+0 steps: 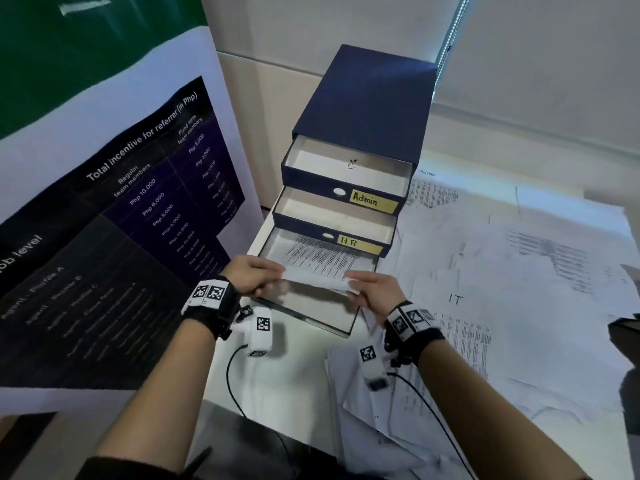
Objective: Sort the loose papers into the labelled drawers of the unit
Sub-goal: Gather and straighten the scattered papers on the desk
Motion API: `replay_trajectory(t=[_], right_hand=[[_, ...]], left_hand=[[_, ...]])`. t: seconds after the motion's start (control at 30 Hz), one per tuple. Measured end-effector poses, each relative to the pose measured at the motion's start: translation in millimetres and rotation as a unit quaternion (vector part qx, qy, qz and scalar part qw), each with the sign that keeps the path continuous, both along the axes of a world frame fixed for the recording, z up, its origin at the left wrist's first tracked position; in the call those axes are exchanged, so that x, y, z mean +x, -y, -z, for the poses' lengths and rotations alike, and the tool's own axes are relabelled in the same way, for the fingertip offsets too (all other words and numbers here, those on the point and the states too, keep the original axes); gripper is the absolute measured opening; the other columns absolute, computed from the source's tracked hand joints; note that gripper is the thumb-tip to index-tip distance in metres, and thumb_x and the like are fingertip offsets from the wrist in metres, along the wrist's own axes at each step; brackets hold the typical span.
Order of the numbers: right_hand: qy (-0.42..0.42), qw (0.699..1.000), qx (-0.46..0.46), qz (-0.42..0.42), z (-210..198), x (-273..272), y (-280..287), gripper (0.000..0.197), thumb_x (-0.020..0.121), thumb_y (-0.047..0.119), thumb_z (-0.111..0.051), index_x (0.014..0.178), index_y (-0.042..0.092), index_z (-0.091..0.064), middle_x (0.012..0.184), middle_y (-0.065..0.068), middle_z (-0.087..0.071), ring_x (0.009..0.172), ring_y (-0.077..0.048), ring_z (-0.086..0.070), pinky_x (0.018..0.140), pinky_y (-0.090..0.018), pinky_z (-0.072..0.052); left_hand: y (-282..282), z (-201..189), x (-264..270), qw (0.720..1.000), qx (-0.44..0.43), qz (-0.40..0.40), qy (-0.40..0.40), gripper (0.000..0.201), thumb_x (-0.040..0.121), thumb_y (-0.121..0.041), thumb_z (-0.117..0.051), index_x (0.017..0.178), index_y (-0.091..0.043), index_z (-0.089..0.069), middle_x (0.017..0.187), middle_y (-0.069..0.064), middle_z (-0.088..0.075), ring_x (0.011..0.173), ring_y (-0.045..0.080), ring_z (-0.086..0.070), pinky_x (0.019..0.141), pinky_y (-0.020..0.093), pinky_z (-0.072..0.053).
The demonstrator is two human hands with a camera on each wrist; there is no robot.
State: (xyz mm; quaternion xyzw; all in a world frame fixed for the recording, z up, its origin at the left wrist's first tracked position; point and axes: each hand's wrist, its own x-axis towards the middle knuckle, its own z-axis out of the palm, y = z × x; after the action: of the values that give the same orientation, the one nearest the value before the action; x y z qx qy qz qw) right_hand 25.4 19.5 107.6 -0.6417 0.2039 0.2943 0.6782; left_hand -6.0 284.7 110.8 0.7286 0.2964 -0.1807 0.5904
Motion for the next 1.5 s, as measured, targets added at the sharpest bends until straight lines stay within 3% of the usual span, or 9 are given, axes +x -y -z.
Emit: replay_trajectory(t=[0.27,0.43,0.53,0.63,0.83,1.07,1.17,1.27,1.5], right_hand=[[0.096,0.99,-0.081,0.064,8,17,48,0.013,0.092,0.003,-0.061,0.096,0.005,-0.073,0.087,-0.018,-0.069,0.073,-0.03,-0.065,0.078,-0.047,-0.06],[0.0,0.846,-0.531,-0.053,64,0,182,0.073,0.072,0.039,-0.082,0.133,0.014,-0.051,0.134,-0.022,-0.047,0.119,-0.037,-0.051,0.096,-0.043,-0.046],[-0.062,0.791,-0.607,-0.043,79,-19,222,0.11,0.054,0.06,-0.087,0.139,0.012,-0.034,0.132,-0.025,-0.038,0.122,-0.043,-0.042,0.093,-0.054,-0.045],[-0.037,0.837,-0.545,-0.024,86,-24,239,0.113,0.055,0.047,-0.092,0.142,0.009,-0.031,0.132,-0.026,-0.047,0.122,-0.043,-0.049,0.094,-0.052,-0.049],[0.202,0.854,-0.479,-0.035,56,-27,249,0.031,0.087,0.033,-0.068,0.094,0.003,-0.068,0.095,-0.015,-0.066,0.086,-0.029,-0.06,0.071,-0.029,-0.04],[0.359,0.887,-0.284,-0.059,-63,-27,224,0.049,0.089,0.053,-0.054,0.054,0.023,-0.038,0.048,0.01,-0.037,0.045,-0.003,-0.034,0.047,-0.019,-0.026],[0.334,0.928,-0.166,0.019,-84,-10,207,0.029,0.097,0.04,-0.056,0.086,0.016,-0.067,0.084,0.008,-0.071,0.077,-0.007,-0.065,0.075,-0.025,-0.05],[0.292,0.94,-0.15,0.089,-88,10,181,0.052,0.096,0.031,-0.06,0.144,0.022,-0.043,0.15,0.0,-0.045,0.132,-0.015,-0.043,0.11,-0.037,-0.036],[0.293,0.941,-0.157,-0.067,-55,-4,75,0.038,0.093,0.001,-0.054,0.124,0.019,-0.066,0.133,0.003,-0.059,0.123,-0.007,-0.05,0.109,-0.019,-0.037]], left_hand=[[37,20,22,0.961,0.248,0.085,0.086,0.022,0.093,-0.018,-0.064,0.112,-0.013,-0.075,0.113,0.009,-0.074,0.102,0.025,-0.069,0.096,0.033,-0.053],[79,4,18,0.77,0.526,0.354,-0.067,0.053,0.088,-0.047,-0.035,0.128,-0.022,-0.059,0.132,0.014,-0.05,0.123,0.035,-0.044,0.096,0.046,-0.048],[124,-2,10,0.834,0.462,0.267,0.14,0.022,0.093,-0.027,-0.06,0.112,-0.017,-0.068,0.113,0.006,-0.053,0.099,0.026,-0.056,0.087,0.04,-0.053],[184,16,2,0.906,0.211,0.325,0.168,0.016,0.092,-0.017,-0.062,0.104,-0.019,-0.073,0.085,-0.007,-0.061,0.073,0.01,-0.057,0.071,0.032,-0.055],[263,90,-2,0.945,0.101,0.31,0.024,0.086,0.087,-0.042,-0.073,0.154,-0.014,-0.029,0.135,0.01,-0.054,0.114,0.023,-0.058,0.101,0.036,-0.048],[270,76,1,0.978,-0.012,0.204,0.046,0.107,0.063,-0.077,-0.073,0.14,-0.01,-0.044,0.128,0.011,-0.055,0.117,0.018,-0.055,0.096,0.033,-0.046],[245,44,-7,0.976,-0.093,0.175,0.089,0.077,0.069,-0.075,-0.071,0.101,-0.005,-0.063,0.097,0.004,-0.068,0.096,0.015,-0.065,0.101,0.042,-0.049],[207,0,-23,0.976,-0.11,0.138,0.125,0.046,0.091,-0.05,-0.066,0.114,-0.011,-0.065,0.108,0.012,-0.072,0.094,0.026,-0.069,0.1,0.057,-0.046],[58,-71,-85,0.976,-0.008,0.037,0.213,0.06,0.091,-0.02,-0.071,0.141,-0.036,-0.042,0.074,0.004,-0.073,0.061,0.024,-0.064,0.065,0.026,-0.056]])
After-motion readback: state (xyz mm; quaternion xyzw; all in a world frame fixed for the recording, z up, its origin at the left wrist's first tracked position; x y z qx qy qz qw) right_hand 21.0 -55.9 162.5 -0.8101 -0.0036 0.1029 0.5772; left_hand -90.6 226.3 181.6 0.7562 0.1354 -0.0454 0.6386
